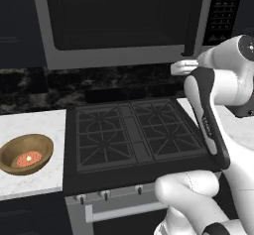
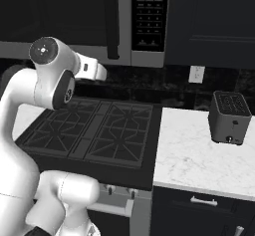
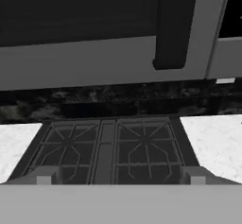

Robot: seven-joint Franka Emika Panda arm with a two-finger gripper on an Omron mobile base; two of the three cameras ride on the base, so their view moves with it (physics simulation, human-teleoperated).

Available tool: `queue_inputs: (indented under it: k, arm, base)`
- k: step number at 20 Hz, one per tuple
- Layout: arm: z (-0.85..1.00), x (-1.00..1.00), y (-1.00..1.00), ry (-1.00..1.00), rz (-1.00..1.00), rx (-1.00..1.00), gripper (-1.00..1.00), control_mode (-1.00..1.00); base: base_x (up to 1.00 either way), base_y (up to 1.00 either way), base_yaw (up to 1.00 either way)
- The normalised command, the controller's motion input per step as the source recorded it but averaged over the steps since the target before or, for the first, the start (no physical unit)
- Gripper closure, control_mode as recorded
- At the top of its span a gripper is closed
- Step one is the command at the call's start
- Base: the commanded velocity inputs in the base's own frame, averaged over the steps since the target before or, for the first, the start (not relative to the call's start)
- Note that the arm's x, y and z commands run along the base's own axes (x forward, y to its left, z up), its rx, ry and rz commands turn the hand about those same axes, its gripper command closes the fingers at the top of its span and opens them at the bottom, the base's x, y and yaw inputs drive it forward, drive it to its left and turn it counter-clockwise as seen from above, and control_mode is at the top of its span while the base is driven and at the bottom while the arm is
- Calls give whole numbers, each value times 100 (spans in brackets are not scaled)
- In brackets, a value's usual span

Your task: Open the microwave, place the bowl with waffle inside the microwave, then close the microwave door and turn it on.

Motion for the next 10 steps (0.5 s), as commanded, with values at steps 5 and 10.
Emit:
queue_inputs:
  k: [5, 10]
  arm:
    - [96, 40, -10, -2, -19, 9, -100, -100]
    - [46, 15, -41, 2, -5, 8, -100, -100]
  base:
    - [0, 0, 0]
    - [0, 0, 0]
